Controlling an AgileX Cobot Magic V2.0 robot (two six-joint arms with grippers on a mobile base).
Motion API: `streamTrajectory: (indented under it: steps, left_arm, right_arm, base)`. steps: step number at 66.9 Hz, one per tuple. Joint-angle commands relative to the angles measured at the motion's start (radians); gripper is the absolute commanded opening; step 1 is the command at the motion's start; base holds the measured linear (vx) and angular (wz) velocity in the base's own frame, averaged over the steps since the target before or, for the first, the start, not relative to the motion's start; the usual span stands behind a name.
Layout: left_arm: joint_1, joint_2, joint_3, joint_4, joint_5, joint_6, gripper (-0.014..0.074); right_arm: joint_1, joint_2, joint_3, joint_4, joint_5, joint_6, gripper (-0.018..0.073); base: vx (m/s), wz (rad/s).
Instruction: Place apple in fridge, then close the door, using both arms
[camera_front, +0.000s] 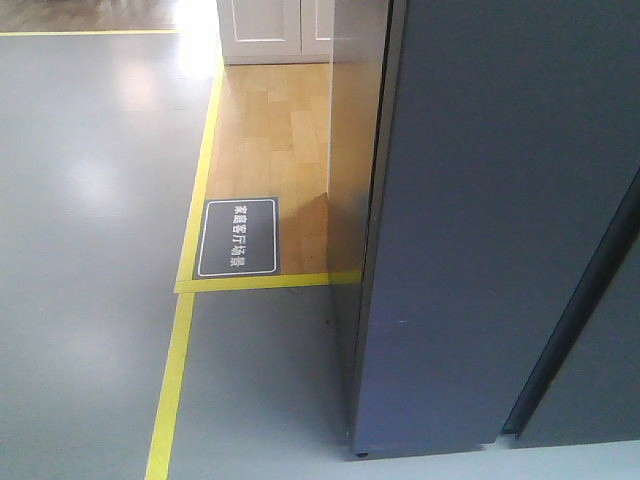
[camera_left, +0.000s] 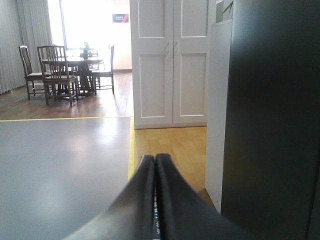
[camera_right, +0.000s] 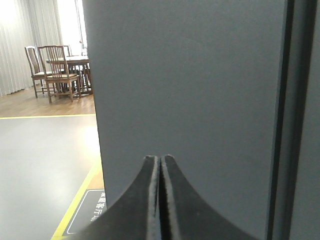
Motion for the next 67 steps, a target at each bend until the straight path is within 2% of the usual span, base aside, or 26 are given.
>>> streamTrajectory:
  steps: [1,67]
  left_arm:
    - [-0.001,-0.014,-0.017,-0.009,-0.069,-0.002,-0.0006]
    - [-0.001,-0.014,-0.017,-0.009,-0.069,-0.002,-0.0006]
  right_arm:
    - [-0.003,-0.013,-0.002,-0.004,-0.083,-0.008,-0.0003]
    - [-0.003,-0.013,-0.002,-0.012,-0.084,-0.010,-0.0003]
  base:
    - [0.00,0.00]
    - [0.00,0.00]
